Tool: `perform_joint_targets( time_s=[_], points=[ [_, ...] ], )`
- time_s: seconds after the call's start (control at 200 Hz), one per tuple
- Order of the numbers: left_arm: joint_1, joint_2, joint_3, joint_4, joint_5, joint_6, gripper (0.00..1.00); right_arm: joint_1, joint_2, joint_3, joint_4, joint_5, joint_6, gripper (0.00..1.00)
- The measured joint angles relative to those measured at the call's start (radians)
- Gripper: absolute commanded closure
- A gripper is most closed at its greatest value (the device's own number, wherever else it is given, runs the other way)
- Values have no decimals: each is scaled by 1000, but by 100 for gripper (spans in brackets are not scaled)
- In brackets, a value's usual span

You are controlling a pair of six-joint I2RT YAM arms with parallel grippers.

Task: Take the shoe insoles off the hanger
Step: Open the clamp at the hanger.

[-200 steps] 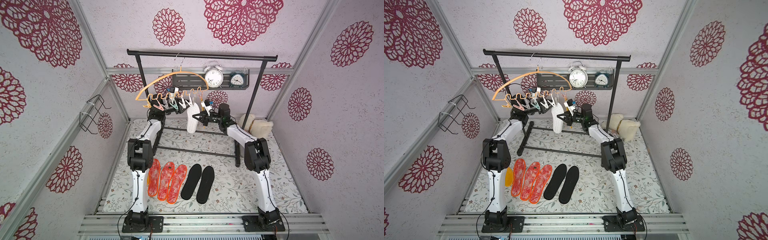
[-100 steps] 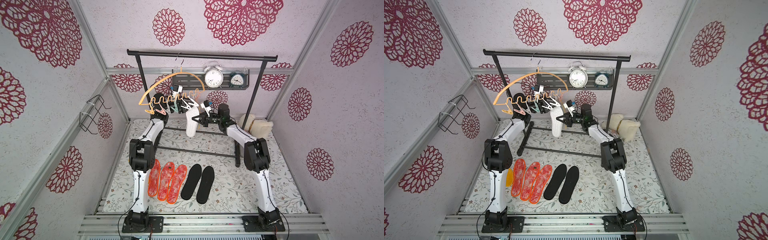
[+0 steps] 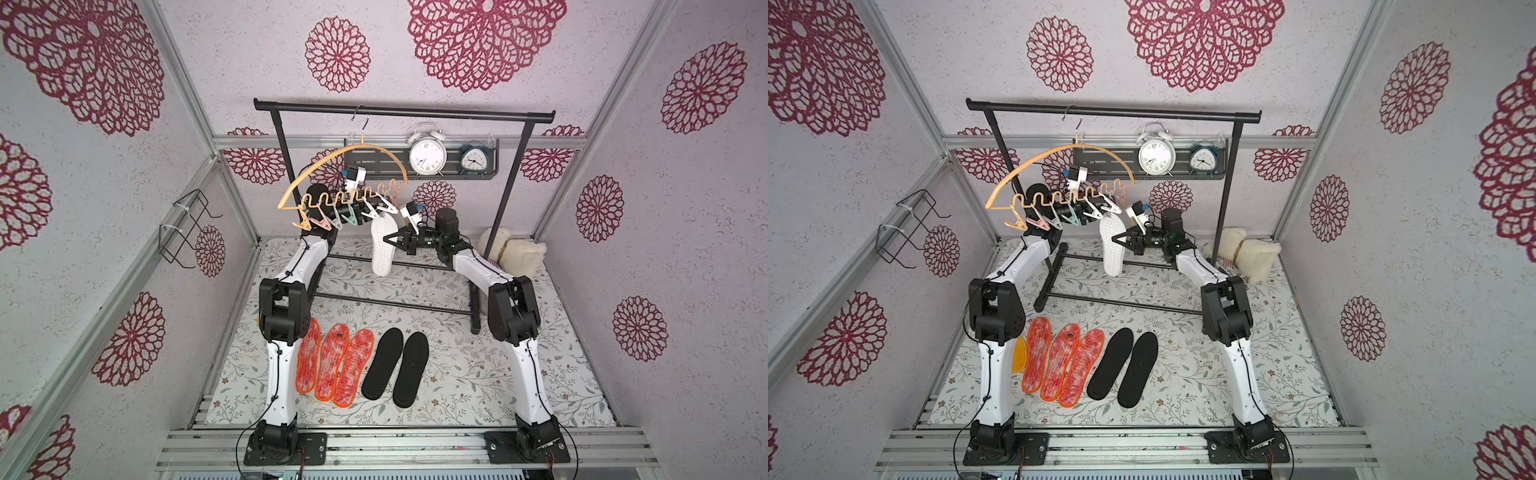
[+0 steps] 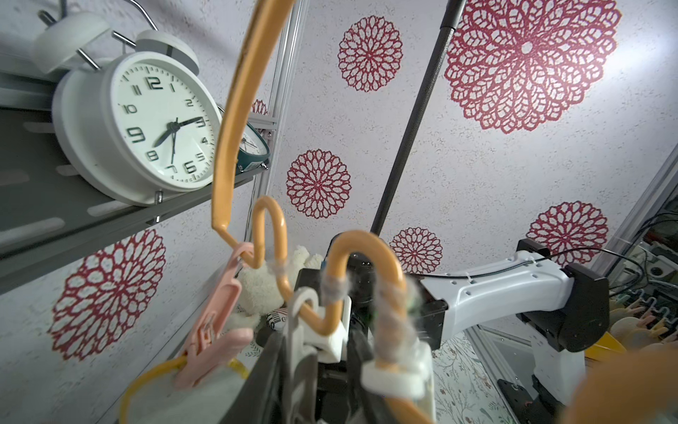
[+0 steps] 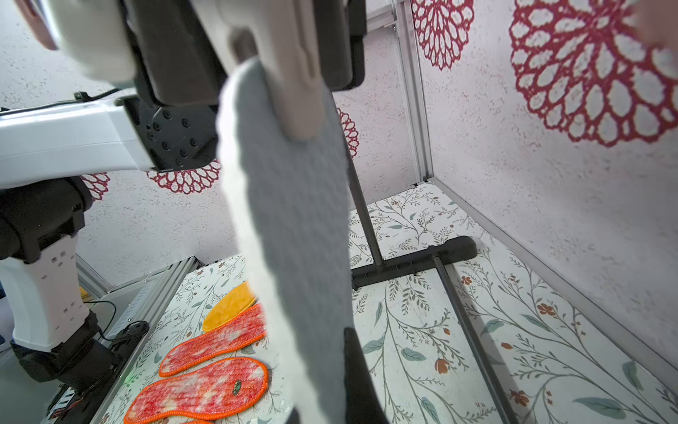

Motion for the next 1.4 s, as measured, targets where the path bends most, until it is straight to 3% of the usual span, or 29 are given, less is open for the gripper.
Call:
perform_joint_targets(
  time_s=[0.185,0.32,0.43,0.5,0.625,1.066,1.401],
  points=[
    [-1,0,0,-8,-1,6,95,0,0,0,10,-2,21,98],
    [0,0,0,-11,-5,7,98,0,0,0,18,0,41,98],
    [0,0,0,-17,-14,12,81,0,0,0,18,2,50,98],
    [0,0,0,-18,-19,18,55,0,0,0,22,3,55,98],
    [2,0,0,-35,-16,18,44,-1,0,0,48,5,81,98],
    [86,0,0,-34,35,22,49,-16,56,64,92,2,159,99],
    [65,16,47,-30,89,22,53,-15,56,79,83,-14,164,98]
  ],
)
